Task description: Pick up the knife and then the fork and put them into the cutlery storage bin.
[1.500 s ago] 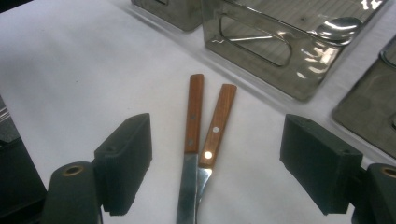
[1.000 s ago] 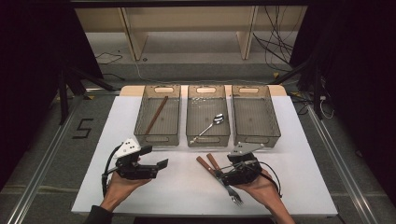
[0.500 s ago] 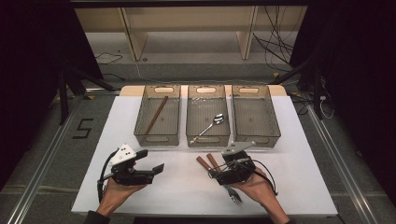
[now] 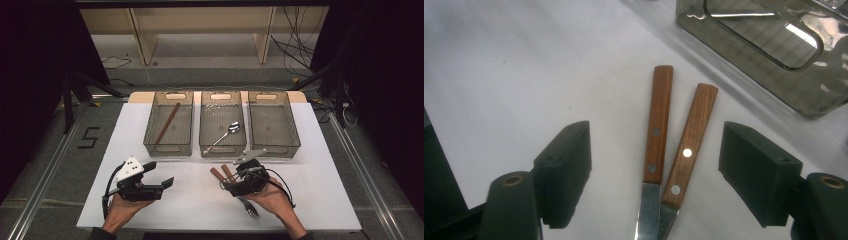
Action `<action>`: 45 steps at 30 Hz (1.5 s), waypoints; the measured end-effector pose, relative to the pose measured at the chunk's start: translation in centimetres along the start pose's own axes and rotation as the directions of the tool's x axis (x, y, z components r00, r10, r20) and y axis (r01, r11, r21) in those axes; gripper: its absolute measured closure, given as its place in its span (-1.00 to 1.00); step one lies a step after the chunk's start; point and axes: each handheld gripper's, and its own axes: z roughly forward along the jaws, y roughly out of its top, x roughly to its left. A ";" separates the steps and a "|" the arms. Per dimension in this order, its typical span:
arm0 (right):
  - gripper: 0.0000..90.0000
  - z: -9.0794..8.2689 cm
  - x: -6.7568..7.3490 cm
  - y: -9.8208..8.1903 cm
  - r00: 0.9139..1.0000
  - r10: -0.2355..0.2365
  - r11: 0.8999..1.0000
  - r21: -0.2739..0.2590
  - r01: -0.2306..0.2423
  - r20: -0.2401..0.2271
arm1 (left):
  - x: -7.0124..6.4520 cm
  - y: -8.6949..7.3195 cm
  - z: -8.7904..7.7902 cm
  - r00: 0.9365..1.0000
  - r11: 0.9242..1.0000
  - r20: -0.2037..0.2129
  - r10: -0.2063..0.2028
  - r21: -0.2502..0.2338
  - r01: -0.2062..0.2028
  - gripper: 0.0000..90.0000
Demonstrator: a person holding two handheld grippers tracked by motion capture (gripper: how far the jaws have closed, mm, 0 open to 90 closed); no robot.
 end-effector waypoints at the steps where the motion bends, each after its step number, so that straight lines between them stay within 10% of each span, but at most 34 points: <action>1: -0.30 0.1 0.0 0.1 1.000 -0.001 1.000 0.009 0.001 -0.001 | 0.0 0.0 0.0 1.000 1.000 -0.002 0.003 -0.001 -0.003 -0.66; 25: 0.22 4.0 0.6 1.4 0.998 -0.058 0.978 0.198 0.061 -0.022 | 0.1 -0.6 -0.5 1.000 1.000 -0.007 0.001 -0.012 -0.001 -0.66; 45: 0.49 5.6 0.7 1.8 0.999 -0.026 0.958 0.286 0.020 0.019 | 0.0 -0.7 -0.3 1.000 1.000 0.009 0.006 -0.006 -0.006 -0.66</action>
